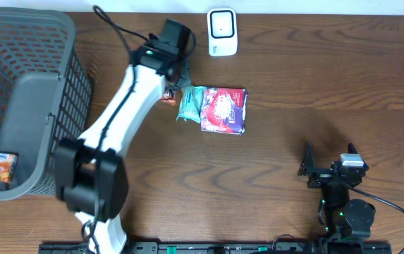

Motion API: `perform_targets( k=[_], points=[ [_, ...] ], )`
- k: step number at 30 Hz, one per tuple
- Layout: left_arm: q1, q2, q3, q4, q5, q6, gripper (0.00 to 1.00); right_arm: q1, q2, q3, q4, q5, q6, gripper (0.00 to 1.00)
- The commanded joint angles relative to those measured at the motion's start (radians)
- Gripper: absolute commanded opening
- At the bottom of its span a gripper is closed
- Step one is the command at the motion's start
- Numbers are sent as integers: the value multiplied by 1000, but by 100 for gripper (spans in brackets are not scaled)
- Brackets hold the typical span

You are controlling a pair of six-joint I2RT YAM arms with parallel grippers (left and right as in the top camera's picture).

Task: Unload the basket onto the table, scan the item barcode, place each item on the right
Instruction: 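Place the red-orange candy bar left of the green packet, then reach the left gripper into the basket and grasp the small orange box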

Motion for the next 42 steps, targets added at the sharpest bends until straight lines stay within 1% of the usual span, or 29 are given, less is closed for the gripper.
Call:
perform_targets(
  k=[1, 3, 5, 9, 12, 13, 14, 16, 18, 19, 21, 24, 27, 29, 32, 33, 35, 36, 40, 41, 42],
  points=[
    [-4, 66, -4, -21, -224, -82, 7, 7, -2, -1, -4, 1, -8, 99],
    [-4, 106, -4, -38, -256, -114, 7, 7, -2, -1, -4, 1, -8, 99],
    [-4, 137, -4, -40, -227, -117, 7, 7, -2, -1, -4, 1, -8, 99],
    [-15, 164, -4, -39, -100, -116, 7, 7, -2, -1, -4, 1, -8, 99],
    [-30, 164, -4, -33, -43, -116, 7, 7, -2, -1, -4, 1, -8, 99],
    [-37, 164, -4, -27, -21, -116, 14, 7, -2, -1, -4, 1, -8, 99],
    [-43, 164, -4, -26, -6, -116, 29, 7, -2, -1, -4, 1, -8, 99],
    [-56, 164, -4, -24, 15, -95, 40, 7, -2, -1, -4, 1, -8, 99],
    [-64, 164, 0, -18, 44, -26, 45, 7, -2, -1, -4, 1, -8, 99],
    [-68, 162, 13, -25, 50, 47, 52, 7, -2, -1, -4, 1, -8, 99],
    [-64, 148, 47, -58, 49, 104, 54, 7, -2, -1, -4, 1, -8, 99],
    [-37, 93, 124, -116, 48, 121, 55, 7, -2, -1, -4, 1, -8, 99],
    [32, -20, 212, -143, 49, 120, 55, 7, -2, -1, -4, 1, -8, 99],
    [86, -91, 229, -133, 48, 122, 56, 7, -2, -1, -4, 1, -8, 99],
    [197, -196, 229, -114, 47, 160, 63, 7, -2, -1, -4, 1, -8, 99],
    [245, -220, 229, -117, 43, 167, 69, 7, -2, -1, -4, 1, -8, 99],
    [341, -259, 229, -130, 16, 173, 69, 7, -2, -1, -4, 1, -8, 99],
    [422, -276, 229, -146, -14, 172, 70, 7, -2, -1, -4, 1, -8, 99],
    [625, -274, 216, -211, -26, 172, 70, 7, -2, -1, -4, 1, -8, 99],
    [711, -262, 194, -251, -70, 114, 69, 7, -2, -1, -4, 1, -8, 99],
    [743, -255, 182, -270, -102, 75, 69, 7, -2, -1, -4, 1, -8, 99]
  ],
)
